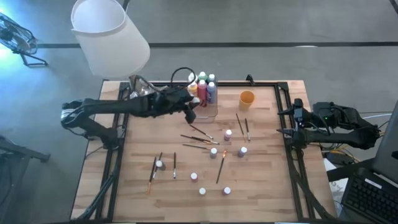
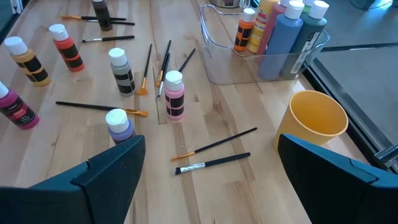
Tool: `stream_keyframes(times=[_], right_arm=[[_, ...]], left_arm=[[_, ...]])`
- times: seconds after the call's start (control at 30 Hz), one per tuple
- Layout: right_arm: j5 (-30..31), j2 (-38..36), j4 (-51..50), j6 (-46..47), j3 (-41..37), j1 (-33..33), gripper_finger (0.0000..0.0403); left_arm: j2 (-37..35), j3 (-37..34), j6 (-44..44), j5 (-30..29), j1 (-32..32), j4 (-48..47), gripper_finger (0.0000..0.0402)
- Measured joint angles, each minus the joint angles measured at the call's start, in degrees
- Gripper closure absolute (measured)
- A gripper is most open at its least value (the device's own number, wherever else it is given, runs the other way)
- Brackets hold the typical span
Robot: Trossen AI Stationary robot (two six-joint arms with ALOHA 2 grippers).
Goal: Pick & Place Paint Supplies
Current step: Put the small brown paint bottle into the bin
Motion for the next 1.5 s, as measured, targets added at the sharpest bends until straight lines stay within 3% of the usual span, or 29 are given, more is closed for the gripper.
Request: stream_keyframes(times=[0.43,0.87,1.5], right_arm=[[0.0,0.0,0.0,0.0,0.0,0.0,0.0039],[0.0,0.0,0.0,0.0,0.0,0.0,0.0039],[0.0,0.0,0.0,0.0,0.0,0.0,0.0039]], left_arm=[[13.3,12.4,-0.7,-0.8,5.0,-10.0,0.0275],[15.0,12.5,-4.6,-4.3,7.2,-13.8,0.0275],[15.0,8.6,-7.4,-3.8,8.4,-10.3,0.0275]])
